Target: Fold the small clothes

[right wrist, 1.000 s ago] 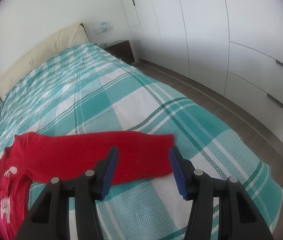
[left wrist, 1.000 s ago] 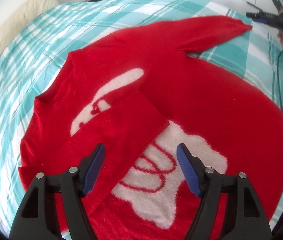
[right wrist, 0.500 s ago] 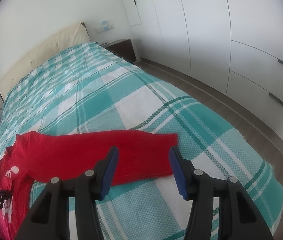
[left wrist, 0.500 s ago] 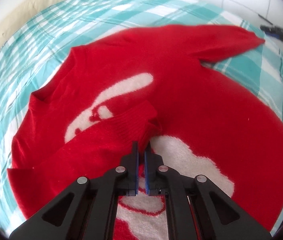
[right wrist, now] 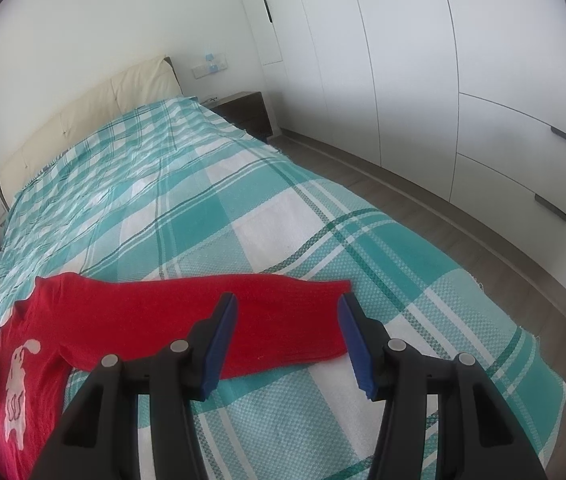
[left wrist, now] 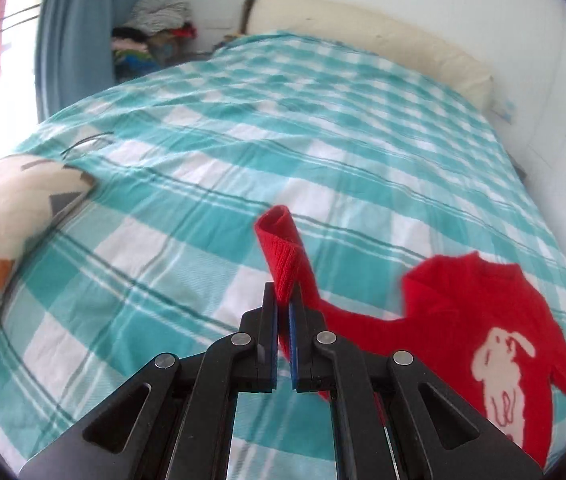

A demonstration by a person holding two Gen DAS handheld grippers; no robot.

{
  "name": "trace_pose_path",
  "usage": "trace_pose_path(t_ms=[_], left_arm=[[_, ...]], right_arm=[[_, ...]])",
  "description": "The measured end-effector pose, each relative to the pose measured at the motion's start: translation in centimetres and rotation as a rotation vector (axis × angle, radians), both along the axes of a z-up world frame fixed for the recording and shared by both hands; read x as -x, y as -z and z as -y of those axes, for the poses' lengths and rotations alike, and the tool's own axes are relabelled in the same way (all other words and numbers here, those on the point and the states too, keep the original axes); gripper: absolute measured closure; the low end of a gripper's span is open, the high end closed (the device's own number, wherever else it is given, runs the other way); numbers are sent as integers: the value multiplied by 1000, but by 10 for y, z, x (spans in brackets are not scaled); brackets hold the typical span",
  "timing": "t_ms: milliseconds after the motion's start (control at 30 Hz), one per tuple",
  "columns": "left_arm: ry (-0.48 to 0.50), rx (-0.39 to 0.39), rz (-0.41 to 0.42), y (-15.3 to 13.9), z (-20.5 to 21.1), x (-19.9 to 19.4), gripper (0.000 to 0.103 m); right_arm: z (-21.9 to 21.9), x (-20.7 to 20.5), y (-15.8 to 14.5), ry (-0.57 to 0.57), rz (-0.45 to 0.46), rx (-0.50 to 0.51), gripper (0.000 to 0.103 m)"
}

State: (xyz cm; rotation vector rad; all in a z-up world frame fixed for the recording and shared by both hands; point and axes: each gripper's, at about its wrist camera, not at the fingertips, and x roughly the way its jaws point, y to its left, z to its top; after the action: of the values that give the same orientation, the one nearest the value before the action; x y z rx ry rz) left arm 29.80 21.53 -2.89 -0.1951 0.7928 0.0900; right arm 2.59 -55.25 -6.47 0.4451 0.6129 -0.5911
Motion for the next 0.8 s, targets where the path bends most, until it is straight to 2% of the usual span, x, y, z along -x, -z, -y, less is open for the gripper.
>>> trace_pose_path(t_ms=[200,300,367,500,633,733,800], left_arm=[[-276,-9,-60,56,-54,18,101],[-363,56,-101,75,-77,25,101],[-395,81,-119,85,-86,31,101],[-433,59,-134,93,-90,36,100],[-458,-26,-89,84,-90,38,101],[-485,28,-157,101,-106,37,101],[-501,65,-171,106,-116,39,101]], right_arm=[[-4,-1,0,4,-12,28,51],[-5,-2,1,4,-24,36,51],[-5,-3,2,4,-29,40,51],[-5,-3,3,-1,-30,36,51],[-5,-4,3,-3,-35,38,51],[-6,-4,3,-1,-39,43,51],[-6,-4,4,1,-38,44,51]])
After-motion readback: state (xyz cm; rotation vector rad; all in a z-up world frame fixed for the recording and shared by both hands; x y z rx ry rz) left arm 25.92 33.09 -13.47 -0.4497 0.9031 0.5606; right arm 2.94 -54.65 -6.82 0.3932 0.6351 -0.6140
